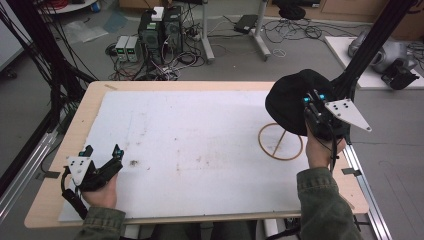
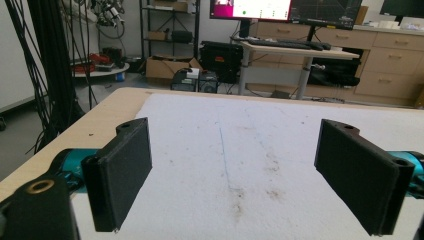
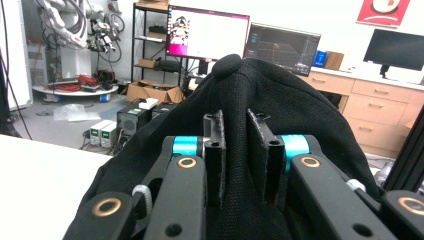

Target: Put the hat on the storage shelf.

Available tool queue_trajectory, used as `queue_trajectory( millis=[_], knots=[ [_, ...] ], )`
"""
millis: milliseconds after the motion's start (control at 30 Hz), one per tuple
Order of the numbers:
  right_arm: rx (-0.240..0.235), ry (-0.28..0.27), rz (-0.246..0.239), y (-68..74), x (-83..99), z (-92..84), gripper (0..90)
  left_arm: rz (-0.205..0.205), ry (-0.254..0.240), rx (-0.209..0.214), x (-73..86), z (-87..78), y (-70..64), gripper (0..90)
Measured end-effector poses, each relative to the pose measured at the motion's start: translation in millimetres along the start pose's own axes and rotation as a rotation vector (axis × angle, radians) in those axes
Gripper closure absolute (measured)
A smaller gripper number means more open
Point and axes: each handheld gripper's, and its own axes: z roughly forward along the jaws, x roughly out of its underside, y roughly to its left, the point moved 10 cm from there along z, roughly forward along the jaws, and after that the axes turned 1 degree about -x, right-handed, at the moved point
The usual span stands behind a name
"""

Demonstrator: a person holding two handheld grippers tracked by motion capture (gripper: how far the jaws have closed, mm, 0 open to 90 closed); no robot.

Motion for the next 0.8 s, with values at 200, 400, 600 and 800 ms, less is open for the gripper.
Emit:
queue_trajectory(
  millis=[200,400,600,800],
  knots=[
    [0.013,0.003,0.004,1.1,2.3,-0.1,67.5,0.000,0.001,0.000,0.1,0.0,0.0,15.4],
    [0.020,-0.002,0.027,-1.6,2.7,-0.2,47.1,0.005,0.007,0.004,0.6,0.0,-1.1,15.4],
    [0.017,-0.007,0.044,-4.5,3.9,-0.2,28.9,0.001,0.007,0.002,0.9,0.1,-0.5,15.4],
    [0.048,-0.031,0.060,-7.3,2.6,-2.1,20.5,0.002,0.006,0.005,0.7,0.0,-1.0,15.4]
  ],
)
